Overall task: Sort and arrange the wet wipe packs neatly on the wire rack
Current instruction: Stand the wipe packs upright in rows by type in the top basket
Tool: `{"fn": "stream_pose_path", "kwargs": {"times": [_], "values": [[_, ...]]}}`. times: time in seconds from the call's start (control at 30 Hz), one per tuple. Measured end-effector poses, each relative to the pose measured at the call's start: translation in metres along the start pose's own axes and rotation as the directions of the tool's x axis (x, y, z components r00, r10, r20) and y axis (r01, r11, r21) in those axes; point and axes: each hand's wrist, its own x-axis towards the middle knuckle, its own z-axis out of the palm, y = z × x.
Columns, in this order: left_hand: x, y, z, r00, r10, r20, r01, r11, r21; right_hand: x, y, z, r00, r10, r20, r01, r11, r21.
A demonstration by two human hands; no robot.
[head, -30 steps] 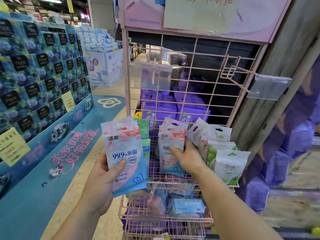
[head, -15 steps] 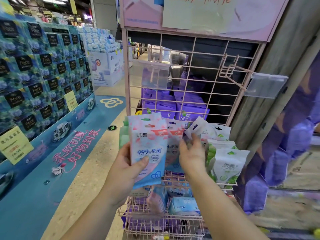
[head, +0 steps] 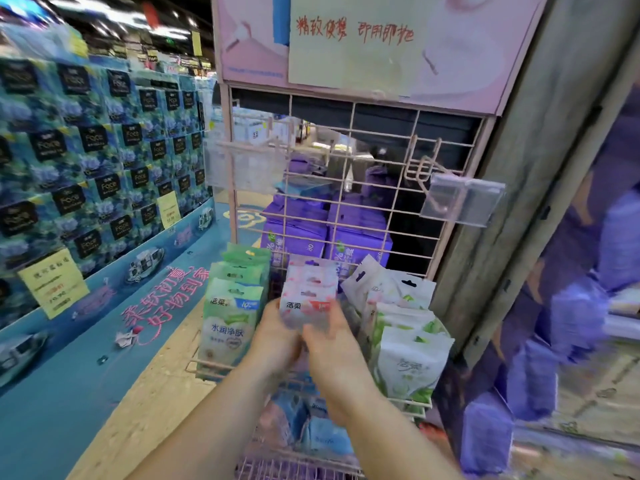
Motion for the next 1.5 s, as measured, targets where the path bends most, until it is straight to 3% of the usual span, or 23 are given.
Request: {"fn": "stream_pose_path", "kwargs": {"times": [0.1,0.2,0.27,0.37,0.47,0.6,0.77,0.9,1.1,1.2,1.27,1.37,1.43,1.5], "values": [[0.001,0.002,0.002,0.995,-0.039,-0.090,0.045,0.997,0.069,-0.006,-0.032,-0.034,0.972,-0.232,0.030,0.234,0.971,-0.049],[0.003,0.003,0.003,0.982,-0.087,-0.166,0.099,0.993,0.067,0.012,-0.059,-0.093,0.891,-0.444,-0.093,0.394,0.859,-0.326],[0.001,0.005,0.004,0.975,-0.099,-0.197,0.115,0.991,0.068,0.037,-0.061,-0.125,0.910,-0.407,-0.080,0.281,0.748,-0.601],[-0.006,0.005,0.009,0.967,-0.061,-0.248,0.106,0.980,0.170,0.075,-0.049,-0.147,0.985,-0.165,0.050,0.125,0.488,-0.864],[-0.018,0.006,0.019,0.935,0.115,-0.335,0.049,0.895,0.443,0.098,-0.041,-0.145,0.989,0.009,0.145,0.132,0.359,-0.924],[-0.041,0.003,0.034,0.902,0.319,-0.292,-0.078,0.785,0.615,0.103,-0.038,-0.140,0.984,0.016,0.180,0.170,0.246,-0.954],[-0.040,0.000,0.030,0.949,0.252,-0.189,-0.082,0.779,0.622,0.085,-0.052,-0.146,0.960,-0.161,0.228,0.271,0.343,-0.899],[-0.033,0.009,0.023,0.969,0.179,-0.172,-0.069,0.859,0.507,0.057,-0.074,-0.137,0.841,-0.460,0.284,0.491,0.429,-0.759],[-0.029,0.020,0.017,0.990,0.139,0.037,-0.144,0.948,0.284,0.021,-0.095,-0.106,0.689,-0.591,0.421,0.662,0.275,-0.697],[-0.034,0.020,0.015,0.982,0.150,0.114,-0.164,0.979,0.121,0.016,-0.096,-0.092,0.652,-0.638,0.409,0.698,0.296,-0.652],[-0.036,0.021,0.008,0.988,0.140,0.066,-0.146,0.984,0.103,0.019,-0.091,-0.080,0.665,-0.653,0.363,0.696,0.366,-0.617],[-0.037,0.012,-0.009,0.990,0.117,-0.076,-0.091,0.955,0.281,0.033,-0.075,-0.064,0.738,-0.613,0.282,0.635,0.490,-0.597],[-0.040,0.002,-0.017,0.980,0.153,-0.124,-0.070,0.860,0.505,0.045,-0.061,-0.055,0.820,-0.497,0.285,0.543,0.515,-0.663],[-0.045,-0.005,-0.017,0.980,0.147,-0.133,-0.011,0.708,0.706,0.055,-0.047,-0.049,0.888,-0.322,0.328,0.451,0.469,-0.759]]}}
